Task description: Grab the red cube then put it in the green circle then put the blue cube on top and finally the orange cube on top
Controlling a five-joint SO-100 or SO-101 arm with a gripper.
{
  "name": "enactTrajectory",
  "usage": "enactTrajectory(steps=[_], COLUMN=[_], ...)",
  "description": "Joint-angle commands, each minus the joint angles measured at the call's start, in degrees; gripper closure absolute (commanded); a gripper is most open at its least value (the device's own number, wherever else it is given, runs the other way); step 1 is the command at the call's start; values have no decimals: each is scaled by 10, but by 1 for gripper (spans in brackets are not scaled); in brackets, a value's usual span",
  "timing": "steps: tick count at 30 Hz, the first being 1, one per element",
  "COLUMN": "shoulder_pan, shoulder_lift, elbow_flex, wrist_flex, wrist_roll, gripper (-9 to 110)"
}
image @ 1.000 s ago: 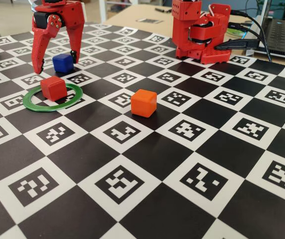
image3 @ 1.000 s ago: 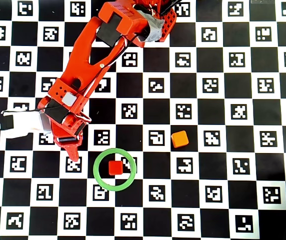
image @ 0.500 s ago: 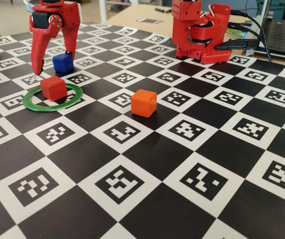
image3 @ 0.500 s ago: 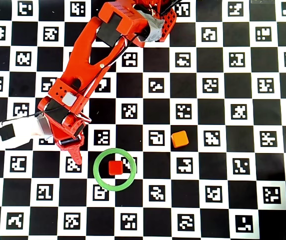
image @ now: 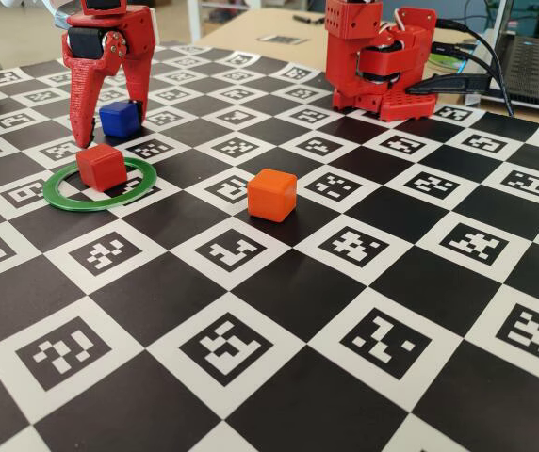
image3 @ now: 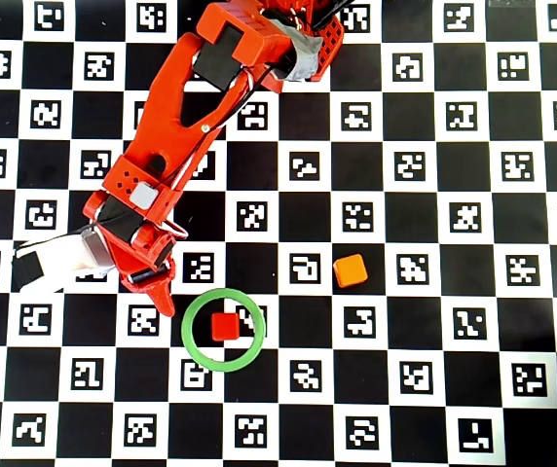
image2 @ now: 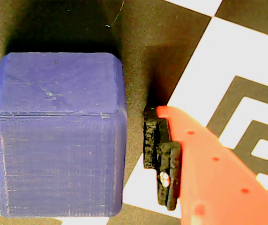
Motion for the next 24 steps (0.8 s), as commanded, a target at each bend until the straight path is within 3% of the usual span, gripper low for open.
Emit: enactTrajectory(steps=[1, 8, 24], shoulder_pan=[-8, -7, -3], shoulder_lift=[59, 67, 98], elbow_flex=[-4, -3, -136], wrist_flex=[-17, -22, 119], wrist_roll=[11, 28, 55], gripper=[65, 82, 87])
